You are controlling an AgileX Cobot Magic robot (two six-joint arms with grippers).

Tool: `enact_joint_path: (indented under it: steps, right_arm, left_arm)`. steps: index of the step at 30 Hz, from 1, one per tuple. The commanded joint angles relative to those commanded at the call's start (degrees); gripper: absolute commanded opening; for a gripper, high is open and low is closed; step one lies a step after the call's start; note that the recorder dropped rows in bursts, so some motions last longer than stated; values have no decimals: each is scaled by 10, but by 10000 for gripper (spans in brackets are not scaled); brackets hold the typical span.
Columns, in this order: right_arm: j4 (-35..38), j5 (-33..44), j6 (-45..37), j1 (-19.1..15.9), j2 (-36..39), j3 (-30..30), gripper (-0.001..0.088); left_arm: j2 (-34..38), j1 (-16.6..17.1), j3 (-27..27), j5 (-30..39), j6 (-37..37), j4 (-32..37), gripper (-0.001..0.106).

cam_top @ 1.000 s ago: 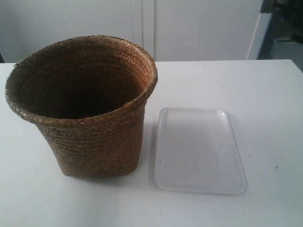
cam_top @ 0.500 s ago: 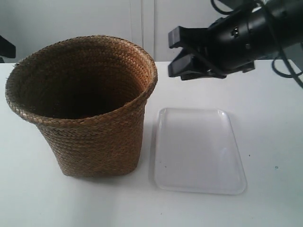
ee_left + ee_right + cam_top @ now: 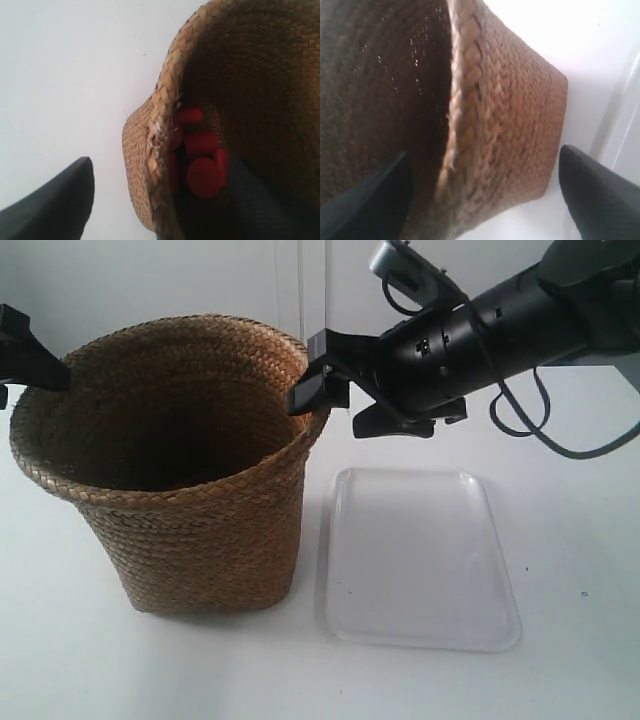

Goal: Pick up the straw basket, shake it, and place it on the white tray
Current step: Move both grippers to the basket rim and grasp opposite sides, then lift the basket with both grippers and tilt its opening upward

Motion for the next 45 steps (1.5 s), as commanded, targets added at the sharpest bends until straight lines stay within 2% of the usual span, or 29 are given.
enact_joint_path:
  steps: [5,14,19,21,24,25,26,27,28,32,36,40,43,45]
  right_arm:
    - [1,-10,-2,0,18,-1,749]
    - [4,-40,-7,5,51,-1,749]
    - [4,-52,-8,10,60,-1,721]
    - [4,-47,-8,10,64,-1,663]
    - [4,-47,-8,10,66,-1,505]
    - [4,-49,-8,10,66,-1,332]
    - [4,-49,-8,10,66,-1,253]
    - [4,-54,-17,10,66,-1,35]
    - [4,-61,-24,10,66,-1,4]
    - [12,-67,-28,10,57,-1,0]
    - [8,-58,-96,11,12,3,0]
    - [-67,-86,-114,11,-105,50,0]
    - [-76,-117,-114,11,-172,107,0]
    - [-76,-115,-108,12,-208,139,0]
  left_arm:
    - [29,0,0,0,45,-52,768]
    - [83,0,0,10,55,-56,763]
    - [105,0,0,3,55,-61,702]
    - [113,0,0,5,55,-73,631]
    - [118,0,1,6,55,-96,463]
    - [120,0,1,5,55,-115,295]
    - [120,0,1,5,55,-120,220]
    - [120,0,1,6,56,-123,21]
    - [120,0,1,6,64,-124,4]
    - [119,-1,1,21,161,-189,0]
    - [80,-31,14,-10,229,-206,0]
    - [-53,-92,96,-155,251,-203,0]
    - [-124,-123,149,-195,260,-204,0]
    - [-163,-136,177,-198,274,-204,0]
